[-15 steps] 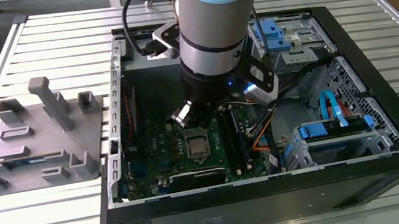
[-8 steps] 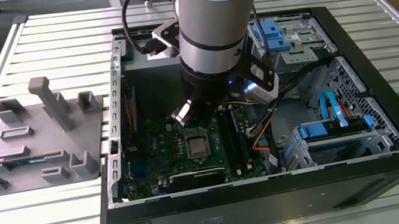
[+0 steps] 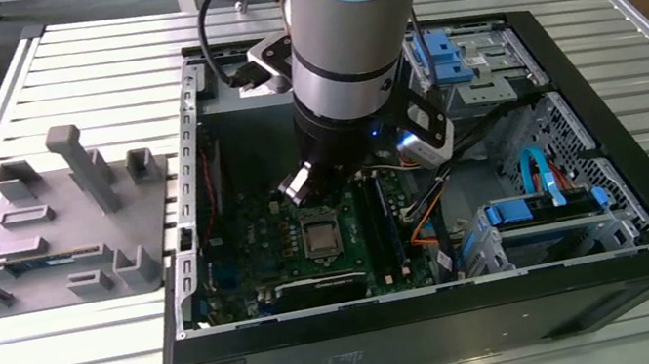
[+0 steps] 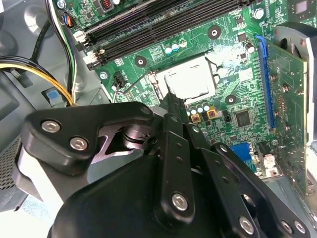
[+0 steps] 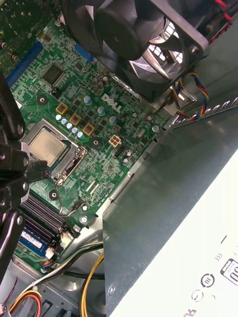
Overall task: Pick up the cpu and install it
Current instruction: 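Install the first cpu locking lever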
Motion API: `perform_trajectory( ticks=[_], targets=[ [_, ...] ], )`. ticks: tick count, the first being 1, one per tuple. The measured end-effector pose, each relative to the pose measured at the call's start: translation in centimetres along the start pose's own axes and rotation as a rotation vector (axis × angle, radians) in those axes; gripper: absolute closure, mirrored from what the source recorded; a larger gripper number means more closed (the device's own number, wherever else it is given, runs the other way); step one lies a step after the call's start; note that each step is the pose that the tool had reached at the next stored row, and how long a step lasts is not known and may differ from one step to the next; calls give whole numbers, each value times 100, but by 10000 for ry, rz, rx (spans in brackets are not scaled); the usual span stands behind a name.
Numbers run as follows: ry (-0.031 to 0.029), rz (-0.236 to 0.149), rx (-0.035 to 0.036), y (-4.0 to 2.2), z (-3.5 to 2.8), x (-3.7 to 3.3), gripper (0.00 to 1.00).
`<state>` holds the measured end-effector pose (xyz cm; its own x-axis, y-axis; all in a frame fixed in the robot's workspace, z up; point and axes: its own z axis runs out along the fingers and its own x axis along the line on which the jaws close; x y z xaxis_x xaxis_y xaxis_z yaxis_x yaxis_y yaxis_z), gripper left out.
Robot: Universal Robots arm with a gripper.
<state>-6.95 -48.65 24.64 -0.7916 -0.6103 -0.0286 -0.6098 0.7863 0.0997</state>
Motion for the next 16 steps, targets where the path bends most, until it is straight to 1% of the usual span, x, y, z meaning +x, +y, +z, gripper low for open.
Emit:
perform_trajectory(
  ticks=[4,9,16],
  targets=[
    [2,1,1,2,-18,0,89],
    [1,1,0,8,-76,-2,89],
    [0,1,0,9,-85,-2,89]
  ],
)
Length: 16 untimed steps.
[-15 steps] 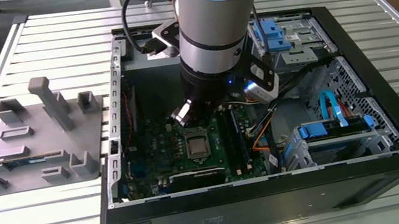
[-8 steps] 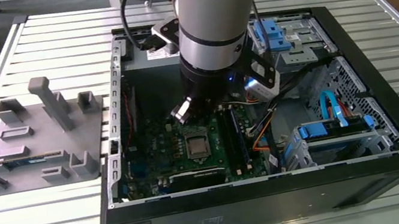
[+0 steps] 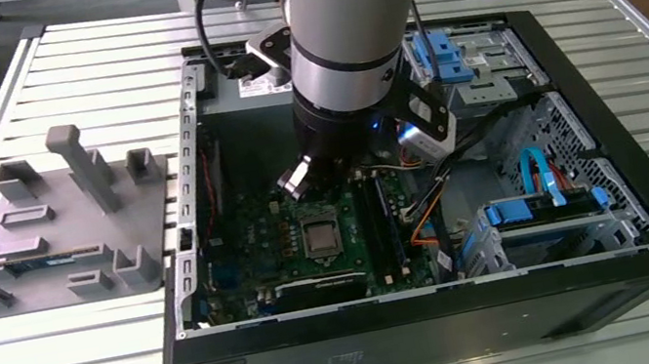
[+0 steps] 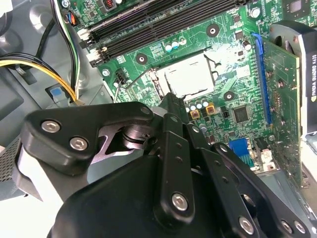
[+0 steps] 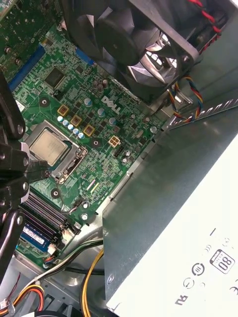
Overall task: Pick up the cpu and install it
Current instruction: 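Install the first cpu locking lever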
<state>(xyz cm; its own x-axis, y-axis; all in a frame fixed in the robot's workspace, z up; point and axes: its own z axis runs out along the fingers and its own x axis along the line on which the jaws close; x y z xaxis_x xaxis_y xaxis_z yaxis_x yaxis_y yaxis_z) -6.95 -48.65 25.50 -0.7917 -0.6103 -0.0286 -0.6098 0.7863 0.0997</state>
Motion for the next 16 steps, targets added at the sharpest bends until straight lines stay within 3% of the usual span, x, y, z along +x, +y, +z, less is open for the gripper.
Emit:
perform_trajectory(
  ticks=[6,16],
  targets=[
    [-9,-2,-14,3,-1,-3,89],
    [-15,-3,-21,64,8,-55,89]
  ],
)
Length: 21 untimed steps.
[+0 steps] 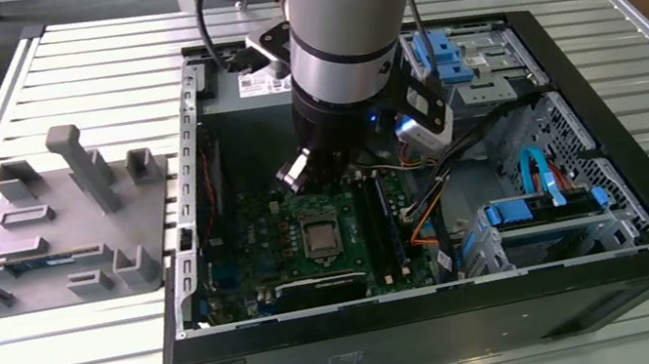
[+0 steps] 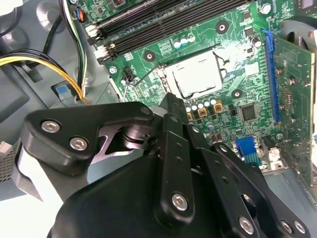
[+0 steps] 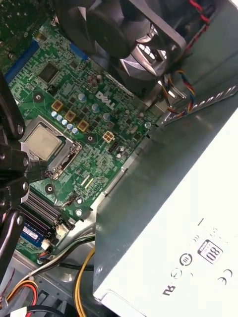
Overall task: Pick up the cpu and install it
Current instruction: 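Install the first cpu locking lever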
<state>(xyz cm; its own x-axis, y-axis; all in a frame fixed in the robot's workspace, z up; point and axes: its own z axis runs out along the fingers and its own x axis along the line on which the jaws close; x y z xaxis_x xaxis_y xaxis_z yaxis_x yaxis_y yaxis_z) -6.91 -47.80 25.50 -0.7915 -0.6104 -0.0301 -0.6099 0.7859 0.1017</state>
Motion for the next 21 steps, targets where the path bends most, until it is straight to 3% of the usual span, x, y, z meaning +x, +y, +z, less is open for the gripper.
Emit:
perform_trajectory(
  ticks=[21],
  targets=[
    [-1,3,-1,0,-6,-38,89]
  ],
)
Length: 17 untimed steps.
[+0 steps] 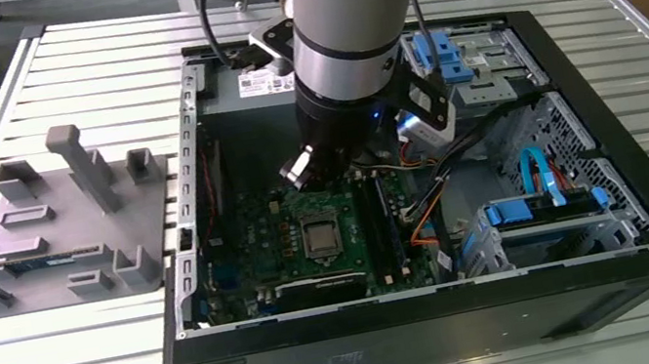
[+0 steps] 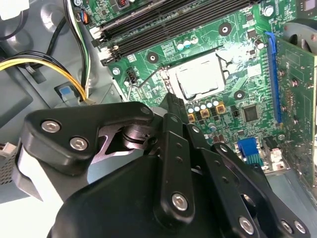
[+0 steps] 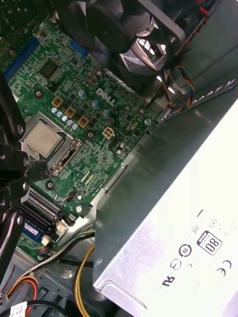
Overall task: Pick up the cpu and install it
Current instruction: 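Install the first cpu locking lever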
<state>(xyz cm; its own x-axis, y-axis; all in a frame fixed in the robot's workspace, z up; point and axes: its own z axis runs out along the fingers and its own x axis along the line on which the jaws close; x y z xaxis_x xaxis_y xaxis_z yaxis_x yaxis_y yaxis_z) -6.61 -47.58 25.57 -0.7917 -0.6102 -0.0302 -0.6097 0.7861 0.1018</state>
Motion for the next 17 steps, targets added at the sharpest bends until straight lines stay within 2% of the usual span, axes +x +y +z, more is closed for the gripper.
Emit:
perform_trajectory(
  ticks=[9,11,17],
  targets=[
    [-14,-12,-20,23,7,-83,89],
    [-37,-27,-50,23,8,-88,89],
    [-39,-123,-74,41,-8,-104,89]
  ],
)
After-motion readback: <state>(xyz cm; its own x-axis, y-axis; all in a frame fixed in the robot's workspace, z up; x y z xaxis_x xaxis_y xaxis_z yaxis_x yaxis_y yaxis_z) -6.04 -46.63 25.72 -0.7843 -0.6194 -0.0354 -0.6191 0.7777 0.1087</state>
